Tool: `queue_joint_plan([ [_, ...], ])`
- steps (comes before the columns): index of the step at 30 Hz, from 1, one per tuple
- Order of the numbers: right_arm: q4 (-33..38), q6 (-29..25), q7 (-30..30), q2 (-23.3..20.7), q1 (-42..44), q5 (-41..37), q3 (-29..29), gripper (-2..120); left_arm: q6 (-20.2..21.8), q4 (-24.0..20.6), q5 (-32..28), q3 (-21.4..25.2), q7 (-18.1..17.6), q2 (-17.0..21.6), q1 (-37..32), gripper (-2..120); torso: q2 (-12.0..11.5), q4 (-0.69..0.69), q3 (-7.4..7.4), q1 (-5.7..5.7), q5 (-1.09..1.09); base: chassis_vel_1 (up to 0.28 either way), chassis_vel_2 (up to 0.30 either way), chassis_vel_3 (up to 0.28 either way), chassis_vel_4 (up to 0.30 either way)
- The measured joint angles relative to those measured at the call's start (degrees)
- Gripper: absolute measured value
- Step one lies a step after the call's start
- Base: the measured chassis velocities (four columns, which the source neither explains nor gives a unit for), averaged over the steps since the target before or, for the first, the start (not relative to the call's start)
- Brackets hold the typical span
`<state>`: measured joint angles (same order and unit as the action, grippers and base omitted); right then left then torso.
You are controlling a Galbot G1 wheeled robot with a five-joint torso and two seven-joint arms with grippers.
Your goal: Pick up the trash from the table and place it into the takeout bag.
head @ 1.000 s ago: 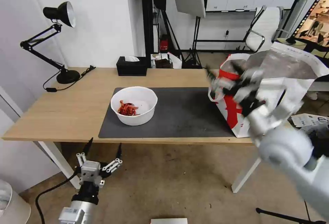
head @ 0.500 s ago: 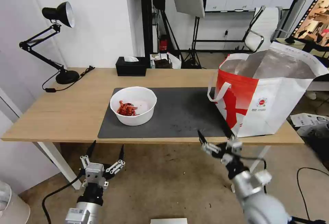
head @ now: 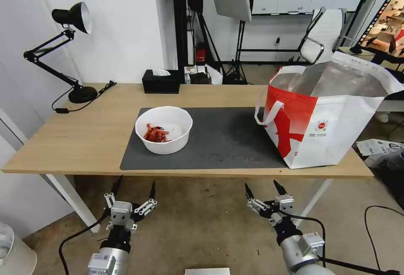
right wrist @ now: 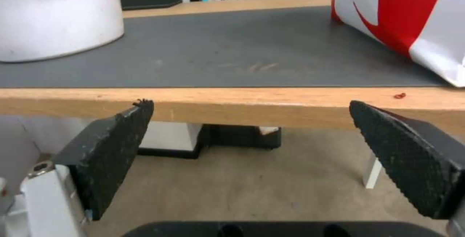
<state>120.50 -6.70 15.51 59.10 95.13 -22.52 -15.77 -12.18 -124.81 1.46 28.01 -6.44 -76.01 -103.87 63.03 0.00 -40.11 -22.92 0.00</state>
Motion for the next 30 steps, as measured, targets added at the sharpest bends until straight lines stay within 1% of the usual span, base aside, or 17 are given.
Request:
queue_joint_plan([
  [9, 0.0, 0.07, 0.05, -0.11, -0.16, -0.17, 0.03, 100, 1.32, -0.15, -2.29, 0.18, -0.13, 0.8, 1.68, 100, 0.0, 0.01, 0.0, 0.0, 0.0, 0.0, 0.0, 0.0, 0.0],
  [11, 0.0, 0.07, 0.05, -0.13, -0.18, -0.2, 0.04, 100, 3.89, -1.43, -4.68, 0.63, -1.04, 1.97, 3.24, 100, 0.0, 0.01, 0.0, 0.0, 0.0, 0.0, 0.0, 0.0, 0.0],
  [12, 0.0, 0.08, 0.06, -0.14, -0.2, -0.22, 0.05, 100, 7.53, -3.14, -8.13, 1.25, -2.8, 3.6, 5.61, 100, 0.0, 0.01, 0.0, 0.0, 0.0, 0.0, 0.0, 0.0, 0.0],
  [14, 0.0, 0.08, 0.05, -0.14, -0.21, -0.22, 0.06, 100, 8.69, -3.63, -9.46, 1.47, -3.38, 4.26, 6.51, 100, 0.0, 0.01, 0.0, 0.0, 0.0, 0.0, 0.0, 0.0, 0.0],
  [16, 0.0, 0.1, 0.08, -0.17, -0.25, -0.25, 0.06, 100, 15.68, -5.21, -18.84, 2.29, -6.92, 9.46, 12.52, 100, -0.01, 0.01, 0.0, 0.0, -0.02, 0.0, 0.0, 0.0, 0.0],
  [17, 0.0, 0.1, 0.08, -0.17, -0.25, -0.25, 0.06, 100, 15.68, -5.21, -18.84, 2.29, -6.92, 9.46, 12.52, 100, -0.01, 0.01, 0.0, 0.0, -0.02, 0.0, 0.0, 0.0, 0.0],
  [18, 0.0, 0.1, 0.06, -0.17, -0.25, -0.25, 0.07, 100, 18.13, -5.59, -22.72, 2.48, -8.29, 11.74, 14.92, 100, 0.0, 0.0, -0.01, 0.0, -0.03, 0.0, 0.0, 0.0, 0.0],
  [19, 0.0, 0.1, 0.07, -0.17, -0.26, -0.27, 0.07, 100, 22.33, -5.9, -30.79, 2.81, -10.67, 16.94, 19.03, 100, 0.0, -0.01, -0.01, 0.0, -0.01, 0.0, 0.0, 0.0, 0.0],
  [20, 0.0, 0.1, 0.07, -0.18, -0.27, -0.27, 0.06, 100, 23.97, -5.9, -34.16, 2.96, -11.37, 19.1, 20.61, 100, 0.0, -0.01, -0.01, -0.01, -0.01, 0.0, 0.0, 0.0, 0.0],
  [21, 0.0, 0.1, 0.07, -0.18, -0.27, -0.27, 0.06, 100, 23.97, -5.9, -34.16, 2.96, -11.37, 19.1, 20.61, 100, 0.0, -0.01, -0.01, -0.01, -0.01, 0.0, 0.0, 0.0, 0.0],
  [22, 0.0, 0.1, 0.06, -0.19, -0.29, -0.27, 0.06, 100, 26.63, -5.56, -40.02, 3.14, -12.44, 22.55, 23.38, 100, 0.0, -0.01, -0.01, -0.01, 0.0, 0.0, 0.0, 0.0, 0.0],
  [23, 0.01, 0.1, 0.05, -0.18, -0.28, -0.28, 0.07, 100, 27.87, -5.18, -42.98, 3.17, -12.91, 24.19, 24.72, 100, -0.01, 0.0, -0.01, -0.01, 0.0, 0.0, 0.0, 0.0, 0.0],
  [24, 0.01, 0.1, 0.05, -0.18, -0.28, -0.28, 0.07, 100, 27.87, -5.18, -42.98, 3.17, -12.91, 24.19, 24.72, 100, -0.01, 0.0, -0.01, -0.01, 0.0, 0.0, 0.0, 0.0, 0.0],
  [25, 0.01, 0.1, 0.06, -0.2, -0.29, -0.29, 0.07, 100, 31.1, -3.38, -51.41, 2.96, -13.8, 28.78, 28.95, 100, 0.0, 0.0, -0.01, -0.01, -0.02, 0.0, 0.0, 0.0, 0.0],
  [26, 0.02, 0.1, 0.07, -0.2, -0.3, -0.29, 0.07, 100, 33.24, -1.35, -57.58, 2.25, -14.12, 31.63, 32.74, 100, -0.01, 0.0, -0.01, 0.0, 0.0, 0.0, 0.0, 0.0, 0.0],
  [27, 0.02, 0.1, 0.07, -0.2, -0.3, -0.29, 0.07, 100, 33.24, -1.35, -57.58, 2.25, -14.12, 31.63, 32.74, 100, -0.01, 0.0, -0.01, 0.0, 0.0, 0.0, 0.0, 0.0, 0.0],
  [30, 0.02, 0.1, 0.07, -0.2, -0.31, -0.3, 0.07, 100, 39.47, 4.19, -70.75, -1.35, -15.48, 36.24, 42.06, 100, -0.01, 0.0, -0.01, -0.01, 0.0, 0.0, 0.0, 0.0, 0.0],
])
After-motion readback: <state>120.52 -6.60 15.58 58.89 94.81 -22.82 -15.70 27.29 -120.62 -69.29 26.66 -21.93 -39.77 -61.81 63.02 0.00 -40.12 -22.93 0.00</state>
